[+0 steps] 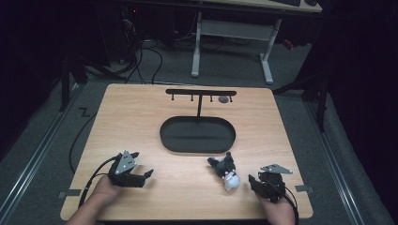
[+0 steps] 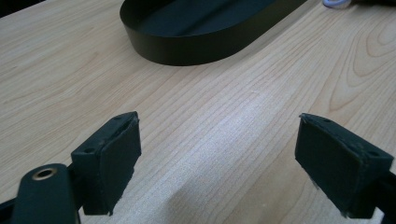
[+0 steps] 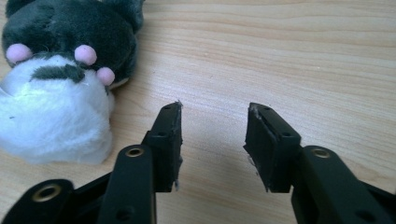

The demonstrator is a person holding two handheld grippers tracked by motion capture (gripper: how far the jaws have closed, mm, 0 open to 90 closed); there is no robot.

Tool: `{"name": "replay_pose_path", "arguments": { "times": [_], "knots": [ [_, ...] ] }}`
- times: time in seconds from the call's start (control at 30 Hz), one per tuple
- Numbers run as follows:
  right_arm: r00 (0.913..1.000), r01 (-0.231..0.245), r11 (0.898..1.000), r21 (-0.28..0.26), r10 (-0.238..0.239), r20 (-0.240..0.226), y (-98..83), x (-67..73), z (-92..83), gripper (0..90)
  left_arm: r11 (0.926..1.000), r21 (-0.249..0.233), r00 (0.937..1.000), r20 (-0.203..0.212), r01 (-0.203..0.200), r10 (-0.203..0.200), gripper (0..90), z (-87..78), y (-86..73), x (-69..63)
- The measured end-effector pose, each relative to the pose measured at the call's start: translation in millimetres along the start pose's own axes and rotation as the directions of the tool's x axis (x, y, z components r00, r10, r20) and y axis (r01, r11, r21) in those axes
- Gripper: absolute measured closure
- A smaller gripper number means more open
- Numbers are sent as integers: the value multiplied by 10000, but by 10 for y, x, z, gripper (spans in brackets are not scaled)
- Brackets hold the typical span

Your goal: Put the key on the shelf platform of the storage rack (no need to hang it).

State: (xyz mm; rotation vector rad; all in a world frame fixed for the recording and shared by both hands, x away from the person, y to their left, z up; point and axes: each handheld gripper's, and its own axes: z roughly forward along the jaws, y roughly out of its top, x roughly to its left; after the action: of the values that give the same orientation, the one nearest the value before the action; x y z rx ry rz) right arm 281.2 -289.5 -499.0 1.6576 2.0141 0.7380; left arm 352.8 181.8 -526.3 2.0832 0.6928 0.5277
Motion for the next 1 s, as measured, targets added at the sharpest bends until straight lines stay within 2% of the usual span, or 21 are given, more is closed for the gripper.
{"name": "replay_pose_path", "arguments": {
  "times": [0.13,0.23,0.37,0.53,0.73,0.9,1.0],
  "knots": [
    [9996,223,9988,436,-230,153,67,11,-39,516,10000,2,10000,-7,-18,18,153,-1,0,-3],
    [9996,283,9973,684,-285,19,102,35,-45,487,10000,13,10000,-16,-50,50,153,-1,0,-5],
    [9984,567,9895,1331,-565,-52,150,83,1,455,10000,24,10000,-41,-70,70,153,-2,0,-8],
    [9926,1169,9704,2114,-1213,77,267,132,26,429,10000,32,10000,-42,-51,51,153,-1,0,-7],
    [9893,1395,9502,2785,-1461,30,374,182,39,410,10000,33,10000,-48,-70,70,153,-1,0,-9],
    [9797,1882,9181,3489,-2005,-10,432,251,60,404,10000,31,10000,-32,-49,49,153,-1,0,-6],
    [9770,1972,9052,3765,-2130,4,470,279,60,402,10000,27,10000,-17,-25,25,153,0,0,-3]
  ]
}}
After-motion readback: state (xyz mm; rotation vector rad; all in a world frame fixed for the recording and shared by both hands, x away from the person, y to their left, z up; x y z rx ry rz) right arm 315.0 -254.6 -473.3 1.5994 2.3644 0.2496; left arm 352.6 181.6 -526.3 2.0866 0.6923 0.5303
